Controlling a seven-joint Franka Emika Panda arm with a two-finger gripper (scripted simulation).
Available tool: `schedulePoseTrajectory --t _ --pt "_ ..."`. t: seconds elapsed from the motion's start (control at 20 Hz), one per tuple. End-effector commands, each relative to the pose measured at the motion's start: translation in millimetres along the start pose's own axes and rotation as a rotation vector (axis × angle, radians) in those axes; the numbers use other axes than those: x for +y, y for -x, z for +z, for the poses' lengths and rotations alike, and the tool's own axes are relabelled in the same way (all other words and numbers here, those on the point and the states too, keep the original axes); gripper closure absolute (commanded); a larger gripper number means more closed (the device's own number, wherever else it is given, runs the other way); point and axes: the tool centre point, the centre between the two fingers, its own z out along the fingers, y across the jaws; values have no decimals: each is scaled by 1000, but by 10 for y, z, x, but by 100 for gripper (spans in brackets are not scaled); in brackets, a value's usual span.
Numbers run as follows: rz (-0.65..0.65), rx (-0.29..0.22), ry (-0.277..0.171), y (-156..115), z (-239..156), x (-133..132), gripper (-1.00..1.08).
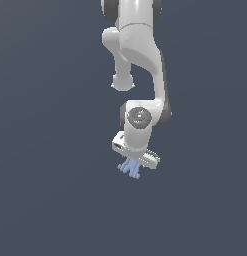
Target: Pick up the object and move it to a goal position.
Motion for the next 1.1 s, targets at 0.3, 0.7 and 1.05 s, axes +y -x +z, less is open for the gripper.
schedulePoseTrajectory --t 0.3,0.7,1.05 --pt "3 -1 1 8 371 7 -92" --pt "3 -1 1 -1 395 0 108" --pt "3 -1 1 -2 392 1 108"
